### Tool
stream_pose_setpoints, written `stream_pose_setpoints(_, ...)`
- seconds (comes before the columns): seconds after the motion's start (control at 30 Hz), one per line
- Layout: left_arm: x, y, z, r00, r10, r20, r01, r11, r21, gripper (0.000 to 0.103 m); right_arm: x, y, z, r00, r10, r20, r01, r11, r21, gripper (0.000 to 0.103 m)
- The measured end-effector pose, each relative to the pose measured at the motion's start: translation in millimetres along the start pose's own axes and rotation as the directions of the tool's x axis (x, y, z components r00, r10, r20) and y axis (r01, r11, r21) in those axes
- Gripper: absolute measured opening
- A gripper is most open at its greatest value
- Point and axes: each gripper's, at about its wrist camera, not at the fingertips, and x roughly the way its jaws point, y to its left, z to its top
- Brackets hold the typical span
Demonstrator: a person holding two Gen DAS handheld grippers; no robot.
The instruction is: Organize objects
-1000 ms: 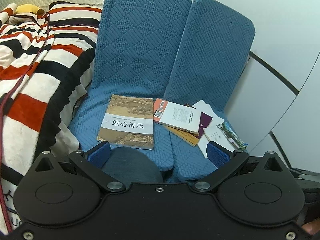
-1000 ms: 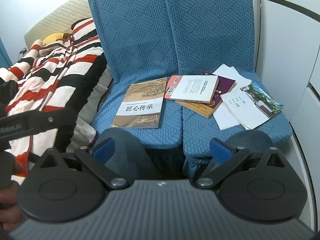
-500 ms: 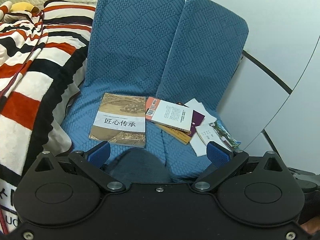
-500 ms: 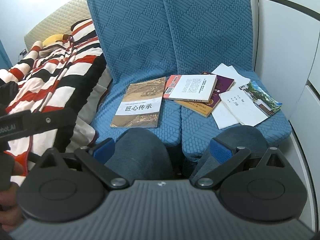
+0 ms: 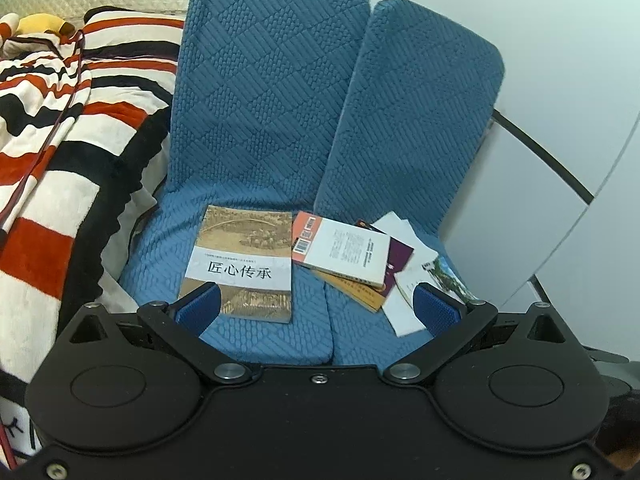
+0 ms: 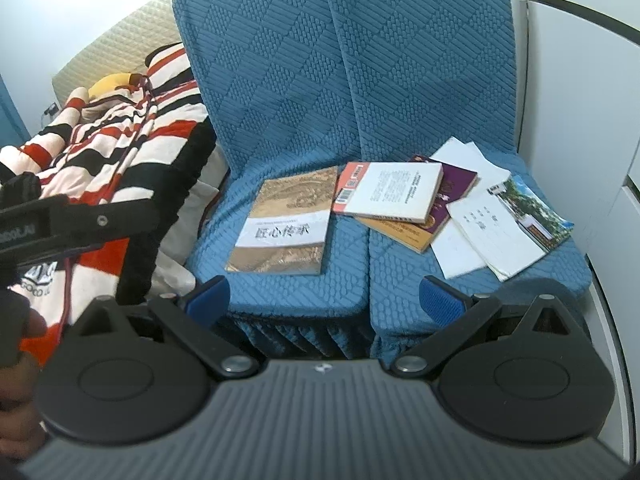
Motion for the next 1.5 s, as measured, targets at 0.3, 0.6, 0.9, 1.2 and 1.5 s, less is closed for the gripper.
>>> stream_pose_setpoints(0.3,45.5,20.9,36.9,1.0,-0.004,0.029,0.004,1.0,0.021,0.102,39.4,-0.4,30.7,1.0,-0.008,-0.004,0.008,0.999,-0.052,0.103)
stream_pose_setpoints(0.6,111.1,75.5,38.9,0.999,0.04,0.017,-0.039,0.998,-0.054,0.102,106.3,6.7,37.5,1.0,0.002,-0.025,-0.003,0.999,-0.051,0.103)
stream_pose_setpoints(0.9,190.6,126.1,22.6,0.996,0.089,-0.023,-0.091,0.991,-0.097,0.102,174.5,5.4,26.9,0.999,0.024,-0.037,-0.027,0.997,-0.07,0.103)
stream_pose_setpoints(1.2,264.5,158.6,6.4,0.983,0.138,-0.118,-0.149,0.984,-0.094,0.101,237.6,6.3,20.4,0.996,0.047,-0.076,-0.052,0.996,-0.073,0.102)
stream_pose_setpoints(1.5,320.2,187.7,8.2,0.967,0.171,-0.188,-0.193,0.976,-0.104,0.088,296.2,6.4,29.4,0.985,0.058,-0.16,-0.066,0.997,-0.046,0.083)
